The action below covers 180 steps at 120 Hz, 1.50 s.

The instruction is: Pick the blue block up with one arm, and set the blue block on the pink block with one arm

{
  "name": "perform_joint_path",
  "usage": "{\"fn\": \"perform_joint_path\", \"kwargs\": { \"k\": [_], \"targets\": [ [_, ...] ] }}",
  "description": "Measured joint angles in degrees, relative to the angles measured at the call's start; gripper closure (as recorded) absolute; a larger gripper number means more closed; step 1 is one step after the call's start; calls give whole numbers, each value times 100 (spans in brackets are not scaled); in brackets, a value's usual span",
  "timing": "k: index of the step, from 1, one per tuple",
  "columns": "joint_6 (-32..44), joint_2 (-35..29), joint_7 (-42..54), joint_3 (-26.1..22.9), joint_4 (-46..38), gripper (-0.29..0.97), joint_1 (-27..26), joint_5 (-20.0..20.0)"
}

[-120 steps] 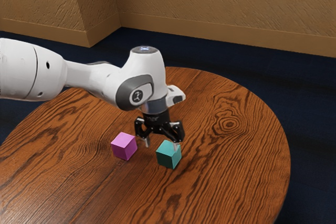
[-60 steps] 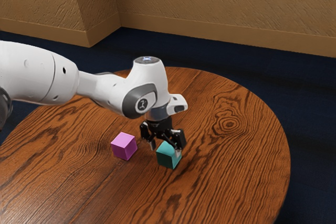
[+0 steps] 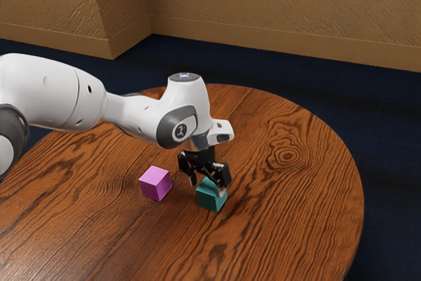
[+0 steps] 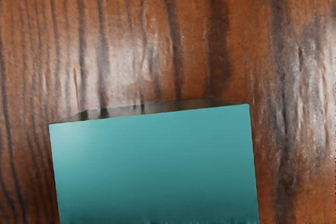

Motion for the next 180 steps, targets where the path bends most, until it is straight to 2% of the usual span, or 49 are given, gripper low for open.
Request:
{"fn": "perform_joint_path", "kwargs": {
  "k": [119, 141, 163, 180],
  "targets": [
    [203, 448, 448, -105, 99, 0, 59, -61],
    [238, 452, 393, -179, 107, 0, 57, 375],
    [283, 455, 314, -185, 108, 0, 120, 501],
    [299, 439, 192, -185, 101, 25, 178, 492]
  ]
}}
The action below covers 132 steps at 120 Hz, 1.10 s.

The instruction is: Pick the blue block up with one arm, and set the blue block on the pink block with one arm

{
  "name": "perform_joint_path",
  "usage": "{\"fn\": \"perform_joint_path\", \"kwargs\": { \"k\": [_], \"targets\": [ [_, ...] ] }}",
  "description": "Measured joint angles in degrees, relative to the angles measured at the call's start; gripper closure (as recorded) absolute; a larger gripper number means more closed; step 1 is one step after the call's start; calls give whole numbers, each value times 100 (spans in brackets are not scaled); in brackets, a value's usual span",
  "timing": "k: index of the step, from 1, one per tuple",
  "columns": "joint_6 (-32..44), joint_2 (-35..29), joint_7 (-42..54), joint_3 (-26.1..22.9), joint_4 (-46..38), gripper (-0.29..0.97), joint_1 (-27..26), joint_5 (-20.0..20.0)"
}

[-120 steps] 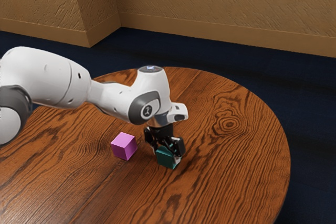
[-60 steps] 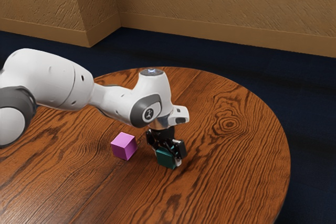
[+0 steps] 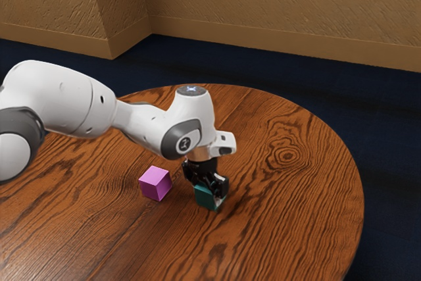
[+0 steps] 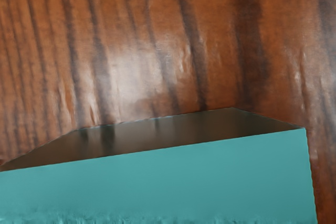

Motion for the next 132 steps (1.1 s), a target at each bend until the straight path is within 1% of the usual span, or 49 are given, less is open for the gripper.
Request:
{"fn": "perform_joint_path", "kwargs": {
  "k": [17, 25, 34, 48, 61, 74, 91, 119, 132],
  "targets": [
    [12, -54, -167, 0, -5, 33, 3, 44],
    [15, -302, -260, 1, -59, 36, -16, 100],
    [18, -732, -359, 9, -241, 39, 18, 171],
    [2, -1564, -504, 23, -806, 43, 559, 243],
    [-24, -1882, -620, 25, -1155, 44, 1065, 305],
    [-40, -2262, -722, 25, -1656, 44, 1385, 334],
    [-53, -2342, -804, 23, -1795, 44, 1565, 414],
    [-66, -2251, -589, 23, -1752, 44, 1538, 502],
    [-65, -2129, -451, 17, -1629, 44, 1538, 635]
  ]
}}
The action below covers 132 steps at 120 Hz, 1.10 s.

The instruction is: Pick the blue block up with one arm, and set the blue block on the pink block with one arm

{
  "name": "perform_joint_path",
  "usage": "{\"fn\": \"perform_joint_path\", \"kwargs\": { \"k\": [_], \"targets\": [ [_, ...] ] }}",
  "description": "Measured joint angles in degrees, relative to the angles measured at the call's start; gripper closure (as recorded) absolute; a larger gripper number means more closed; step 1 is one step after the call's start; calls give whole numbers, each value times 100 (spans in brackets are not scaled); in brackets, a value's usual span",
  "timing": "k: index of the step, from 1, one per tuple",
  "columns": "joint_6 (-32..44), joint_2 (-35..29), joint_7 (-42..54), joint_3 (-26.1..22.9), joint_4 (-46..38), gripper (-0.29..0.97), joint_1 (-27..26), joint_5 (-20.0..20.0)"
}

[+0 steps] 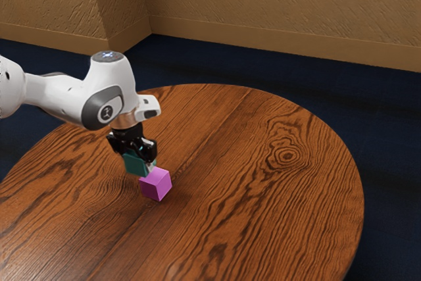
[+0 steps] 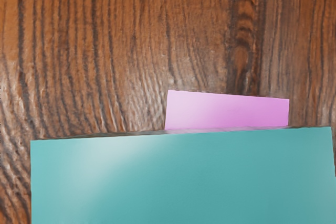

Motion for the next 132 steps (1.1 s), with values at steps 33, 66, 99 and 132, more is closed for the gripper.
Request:
{"fn": "perform_joint_path", "kwargs": {
  "k": [33, 66, 99, 132],
  "targets": [
    [43, 238, 315, -1, 172, 45, 7, 56],
    [103, 399, 448, -12, 288, 47, -14, 79],
    [206, 377, 391, -90, 261, 47, -61, 58],
    [278, 146, 184, -224, 31, 47, -95, 55]
  ]
}}
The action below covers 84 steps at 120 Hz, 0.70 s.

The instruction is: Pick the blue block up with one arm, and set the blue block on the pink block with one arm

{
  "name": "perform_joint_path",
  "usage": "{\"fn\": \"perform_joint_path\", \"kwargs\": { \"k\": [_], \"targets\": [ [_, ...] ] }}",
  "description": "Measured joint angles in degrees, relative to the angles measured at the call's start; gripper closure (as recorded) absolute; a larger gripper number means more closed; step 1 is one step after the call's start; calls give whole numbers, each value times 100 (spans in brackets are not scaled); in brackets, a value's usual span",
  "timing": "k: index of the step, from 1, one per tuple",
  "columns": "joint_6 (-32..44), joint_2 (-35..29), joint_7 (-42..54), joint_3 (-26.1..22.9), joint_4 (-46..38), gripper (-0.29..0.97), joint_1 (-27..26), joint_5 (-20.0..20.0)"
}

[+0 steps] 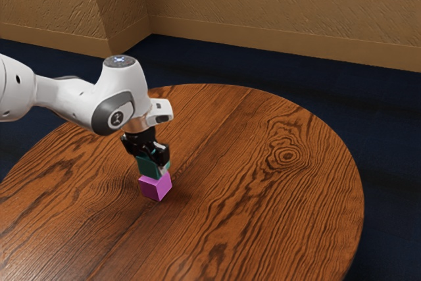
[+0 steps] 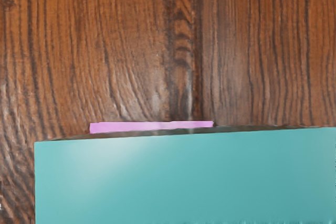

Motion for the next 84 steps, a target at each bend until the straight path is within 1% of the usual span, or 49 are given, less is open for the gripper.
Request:
{"fn": "perform_joint_path", "kwargs": {
  "k": [30, 73, 84],
  "targets": [
    [15, -126, -154, -1, -195, 46, 3, -14],
    [13, -140, -264, 6, -225, 45, 32, -40],
    [10, -147, -220, 6, -225, 30, 33, -104]
  ]
}}
